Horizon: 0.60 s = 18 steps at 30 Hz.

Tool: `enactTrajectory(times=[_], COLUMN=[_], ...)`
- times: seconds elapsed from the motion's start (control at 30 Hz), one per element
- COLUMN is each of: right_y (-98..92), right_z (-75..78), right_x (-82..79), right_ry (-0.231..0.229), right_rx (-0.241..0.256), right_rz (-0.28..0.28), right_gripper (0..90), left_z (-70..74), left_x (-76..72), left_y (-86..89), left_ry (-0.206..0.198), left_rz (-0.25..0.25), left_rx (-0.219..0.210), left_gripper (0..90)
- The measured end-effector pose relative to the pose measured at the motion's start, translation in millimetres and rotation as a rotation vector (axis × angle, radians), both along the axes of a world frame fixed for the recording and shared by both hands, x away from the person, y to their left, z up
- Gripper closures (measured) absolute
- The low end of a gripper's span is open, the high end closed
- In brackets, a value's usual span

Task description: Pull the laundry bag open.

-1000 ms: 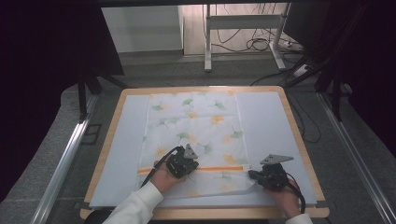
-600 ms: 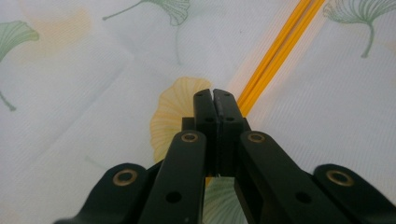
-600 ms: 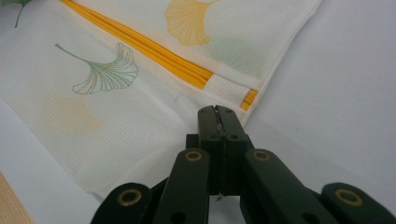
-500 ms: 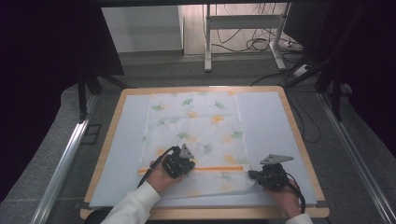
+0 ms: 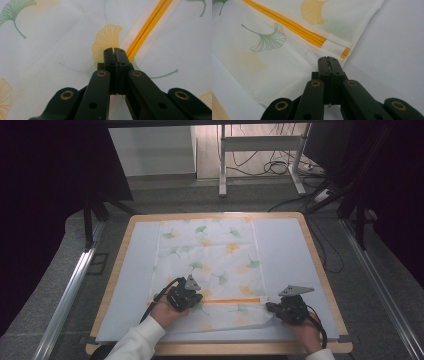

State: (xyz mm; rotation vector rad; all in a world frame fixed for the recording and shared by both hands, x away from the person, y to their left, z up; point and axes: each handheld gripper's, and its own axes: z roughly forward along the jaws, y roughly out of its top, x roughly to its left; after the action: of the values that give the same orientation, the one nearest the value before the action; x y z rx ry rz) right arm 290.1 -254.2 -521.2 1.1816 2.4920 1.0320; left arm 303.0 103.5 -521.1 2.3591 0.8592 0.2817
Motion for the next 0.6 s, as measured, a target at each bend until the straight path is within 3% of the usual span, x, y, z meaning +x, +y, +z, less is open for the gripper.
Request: enactTrajectory(times=[0.6], right_y=[-0.2], right_z=[0.1], right_x=[0.0], right_ry=[0.003], right_rx=[0.003], right_rz=[-0.001], right_gripper=[90.0], left_z=[-0.4], left_x=[-1.7], left_y=[14.8], left_ry=[0.007], left_rz=[0.020], left_rx=[0.000], left_gripper=[90.0])
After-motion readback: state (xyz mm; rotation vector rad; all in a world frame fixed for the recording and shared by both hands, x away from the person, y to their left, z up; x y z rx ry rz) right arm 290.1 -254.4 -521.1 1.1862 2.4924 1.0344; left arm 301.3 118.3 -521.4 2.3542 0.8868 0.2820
